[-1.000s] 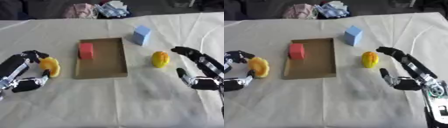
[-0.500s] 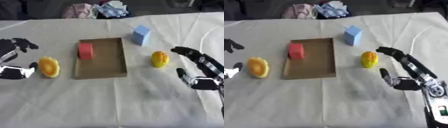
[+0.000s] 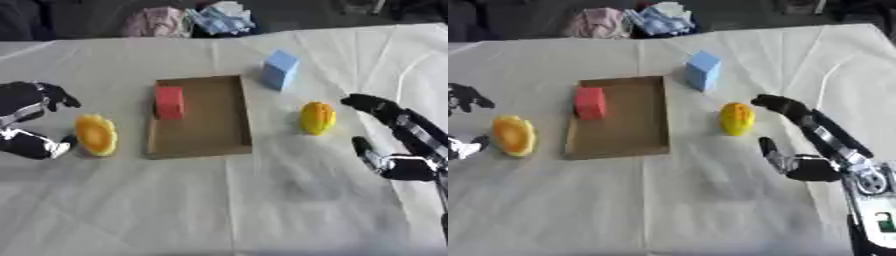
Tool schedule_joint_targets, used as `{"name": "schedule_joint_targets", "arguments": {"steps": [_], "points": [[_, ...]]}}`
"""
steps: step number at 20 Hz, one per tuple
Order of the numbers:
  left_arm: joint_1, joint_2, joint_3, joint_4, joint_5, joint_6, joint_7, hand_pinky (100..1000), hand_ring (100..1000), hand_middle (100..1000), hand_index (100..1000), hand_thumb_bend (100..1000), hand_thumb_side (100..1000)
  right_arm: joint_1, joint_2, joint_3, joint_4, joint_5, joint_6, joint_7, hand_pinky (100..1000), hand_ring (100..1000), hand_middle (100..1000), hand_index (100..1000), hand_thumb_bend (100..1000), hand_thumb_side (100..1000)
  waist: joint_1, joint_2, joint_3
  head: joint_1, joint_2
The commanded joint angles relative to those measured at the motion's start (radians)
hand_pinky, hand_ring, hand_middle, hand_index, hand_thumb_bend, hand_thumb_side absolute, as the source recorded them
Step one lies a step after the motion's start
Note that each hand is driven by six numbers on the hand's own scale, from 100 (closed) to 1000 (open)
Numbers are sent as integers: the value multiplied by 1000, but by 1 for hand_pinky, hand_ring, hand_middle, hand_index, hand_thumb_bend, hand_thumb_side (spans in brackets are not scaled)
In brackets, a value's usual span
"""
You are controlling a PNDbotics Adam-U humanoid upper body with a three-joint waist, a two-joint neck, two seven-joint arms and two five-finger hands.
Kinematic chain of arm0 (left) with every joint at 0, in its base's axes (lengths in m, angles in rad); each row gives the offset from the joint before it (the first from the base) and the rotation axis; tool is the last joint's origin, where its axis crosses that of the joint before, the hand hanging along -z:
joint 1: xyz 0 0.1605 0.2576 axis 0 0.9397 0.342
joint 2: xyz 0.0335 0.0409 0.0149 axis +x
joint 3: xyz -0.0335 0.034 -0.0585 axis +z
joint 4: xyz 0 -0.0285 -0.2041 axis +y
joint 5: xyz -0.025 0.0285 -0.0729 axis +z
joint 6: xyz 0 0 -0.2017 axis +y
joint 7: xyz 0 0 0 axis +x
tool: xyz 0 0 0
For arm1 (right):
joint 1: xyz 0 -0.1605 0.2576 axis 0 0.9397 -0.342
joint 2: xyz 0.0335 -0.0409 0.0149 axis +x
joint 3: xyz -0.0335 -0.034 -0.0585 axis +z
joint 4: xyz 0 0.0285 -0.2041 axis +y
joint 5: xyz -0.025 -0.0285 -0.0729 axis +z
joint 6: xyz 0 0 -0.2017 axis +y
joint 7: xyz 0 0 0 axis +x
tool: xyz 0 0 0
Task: Pick up objects on the table and place them in the box.
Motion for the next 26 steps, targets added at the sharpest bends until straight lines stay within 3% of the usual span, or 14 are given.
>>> {"name": "schedule_joint_targets", "arguments": {"steps": [1, 14, 26], "points": [[-26, 5, -1, 35, -31, -11, 2, 736, 730, 767, 867, 295, 373, -11, -11, -1, -10, -8, -5, 6, 974, 952, 882, 969, 100, 330, -13, -15, -2, 1, 5], [-71, -56, -39, 131, -100, -30, 84, 737, 732, 775, 868, 318, 354, -12, -9, 1, -10, -13, -6, 14, 974, 951, 880, 969, 100, 328, -12, -9, -17, 7, 5], [-72, -92, -63, 183, -118, -68, 60, 729, 718, 765, 862, 319, 404, -13, -8, 2, -10, -16, -6, 20, 974, 951, 880, 968, 100, 331, -9, -5, -29, 11, 5]]}}
